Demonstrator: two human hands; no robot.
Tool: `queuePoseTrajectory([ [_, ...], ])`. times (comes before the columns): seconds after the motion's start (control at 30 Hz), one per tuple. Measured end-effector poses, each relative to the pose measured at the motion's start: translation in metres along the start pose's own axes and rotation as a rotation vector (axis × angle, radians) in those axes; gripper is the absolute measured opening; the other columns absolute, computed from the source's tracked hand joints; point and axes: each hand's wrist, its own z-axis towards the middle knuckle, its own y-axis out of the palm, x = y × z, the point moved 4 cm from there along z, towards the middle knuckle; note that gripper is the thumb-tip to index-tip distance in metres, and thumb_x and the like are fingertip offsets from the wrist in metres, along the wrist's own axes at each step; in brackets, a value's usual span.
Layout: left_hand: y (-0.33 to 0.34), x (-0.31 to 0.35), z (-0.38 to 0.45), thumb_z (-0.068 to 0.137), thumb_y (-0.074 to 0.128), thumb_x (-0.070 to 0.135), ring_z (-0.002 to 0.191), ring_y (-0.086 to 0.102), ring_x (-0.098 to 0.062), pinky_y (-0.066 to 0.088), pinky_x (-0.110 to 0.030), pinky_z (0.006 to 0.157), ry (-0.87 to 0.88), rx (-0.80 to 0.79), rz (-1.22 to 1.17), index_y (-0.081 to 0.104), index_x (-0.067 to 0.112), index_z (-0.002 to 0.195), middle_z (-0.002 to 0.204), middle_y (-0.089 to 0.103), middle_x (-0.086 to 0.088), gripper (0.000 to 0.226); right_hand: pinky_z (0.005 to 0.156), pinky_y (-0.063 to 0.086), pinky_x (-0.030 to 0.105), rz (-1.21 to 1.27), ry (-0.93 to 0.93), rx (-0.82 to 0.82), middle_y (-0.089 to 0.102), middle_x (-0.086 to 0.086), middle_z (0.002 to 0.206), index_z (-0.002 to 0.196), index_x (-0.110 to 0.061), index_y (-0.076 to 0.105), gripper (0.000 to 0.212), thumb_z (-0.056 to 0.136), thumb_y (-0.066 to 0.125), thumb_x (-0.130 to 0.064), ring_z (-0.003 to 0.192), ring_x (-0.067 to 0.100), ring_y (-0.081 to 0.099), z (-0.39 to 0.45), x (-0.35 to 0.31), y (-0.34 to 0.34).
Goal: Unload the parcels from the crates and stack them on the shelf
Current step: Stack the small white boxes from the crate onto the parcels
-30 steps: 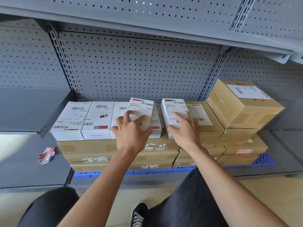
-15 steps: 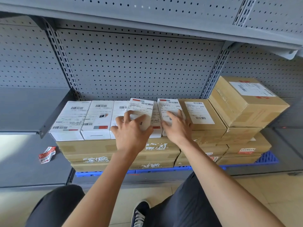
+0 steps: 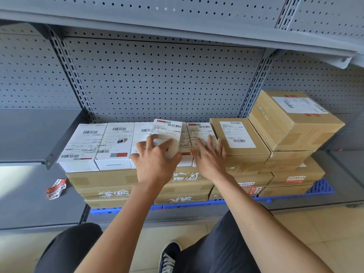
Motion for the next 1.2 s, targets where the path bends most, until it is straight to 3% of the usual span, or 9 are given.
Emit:
queuePoseTrajectory([
  [0.2,0.001,-0.001,0.000,0.089,0.057,0.063,0.127,0.035,-0.030,0.031,-0.047,0.095,0.009,0.003,0.010,0.060,0.049,0.131,0.148,0.040,0.004,0.045,0.123,-0.001,0.053,0.062,-0.032,-0.008,0.004,0.010,0.168,0.159,-0.033,0.020,0.056,0.106,0.024,-0.052,0.153,0.040,-0.008,0.002,-0.001,-0.003],
  [0.33,0.002,-0.003,0.002,0.093,0.044,0.072,0.136,0.030,-0.031,0.031,-0.051,0.103,0.034,-0.046,0.048,0.051,0.047,0.142,0.158,0.031,0.004,0.055,0.124,-0.005,0.047,0.107,-0.074,0.012,0.007,0.009,0.168,0.158,-0.031,0.025,0.054,0.107,0.030,-0.047,0.155,0.032,-0.005,-0.002,-0.002,-0.011],
  [0.5,-0.008,-0.018,0.003,0.104,0.043,0.047,0.147,0.023,-0.029,0.029,-0.056,0.111,0.024,-0.018,-0.141,0.043,0.034,0.152,0.166,0.022,-0.002,0.049,0.124,0.004,0.039,0.320,-0.181,0.073,0.017,0.004,0.167,0.156,-0.028,0.034,0.049,0.108,0.038,-0.039,0.155,0.021,0.008,-0.021,-0.027,-0.026],
  [0.67,-0.015,-0.038,-0.002,0.104,0.047,0.032,0.140,0.039,-0.030,0.036,-0.053,0.111,-0.028,0.033,-0.278,0.050,0.027,0.147,0.156,0.041,-0.003,0.044,0.122,0.018,0.030,0.539,-0.284,0.058,0.024,-0.003,0.165,0.154,-0.027,0.039,0.049,0.106,0.044,-0.039,0.152,0.009,0.016,-0.046,-0.058,-0.030],
  [0.8,-0.014,-0.047,-0.006,0.101,0.052,0.032,0.115,0.061,-0.033,0.051,-0.048,0.096,-0.050,-0.012,-0.436,0.053,0.024,0.144,0.132,0.064,-0.010,0.044,0.114,0.022,0.019,0.568,-0.339,0.049,0.033,-0.005,0.161,0.151,-0.027,0.043,0.054,0.101,0.054,-0.044,0.149,0.011,0.025,-0.054,-0.073,-0.023],
  [0.87,-0.014,-0.047,-0.008,0.100,0.053,0.032,0.103,0.065,-0.038,0.054,-0.047,0.089,-0.062,-0.044,-0.482,0.052,0.024,0.145,0.116,0.071,-0.017,0.045,0.110,0.035,0.026,0.590,-0.371,0.072,0.042,-0.007,0.150,0.146,-0.026,0.048,0.051,0.098,0.062,-0.036,0.138,0.014,0.040,-0.056,-0.077,-0.020],
  [0.97,-0.015,-0.046,-0.009,0.099,0.057,0.033,0.101,0.065,-0.041,0.055,-0.048,0.088,-0.079,-0.050,-0.498,0.052,0.023,0.146,0.109,0.072,-0.019,0.048,0.110,0.041,0.033,0.664,-0.378,0.081,0.041,-0.010,0.143,0.142,-0.024,0.052,0.052,0.093,0.069,-0.018,0.129,0.002,0.043,-0.058,-0.080,-0.017],
  [1.1,-0.012,-0.031,-0.011,0.099,0.057,0.035,0.103,0.065,-0.036,0.054,-0.044,0.089,-0.033,-0.057,-0.489,0.055,0.026,0.144,0.114,0.071,-0.017,0.045,0.112,0.039,0.030,0.711,-0.348,0.114,0.037,-0.017,0.140,0.138,-0.031,0.056,0.056,0.087,0.075,-0.017,0.128,-0.002,0.045,-0.056,-0.073,-0.021],
  [1.2,-0.006,-0.011,-0.012,0.100,0.058,0.032,0.114,0.063,-0.031,0.051,-0.043,0.097,0.030,-0.051,-0.508,0.058,0.024,0.142,0.132,0.064,-0.011,0.043,0.111,0.042,0.033,0.727,-0.353,0.176,0.041,-0.014,0.141,0.135,-0.030,0.058,0.056,0.084,0.080,-0.020,0.129,0.001,0.047,-0.054,-0.057,-0.033],
])
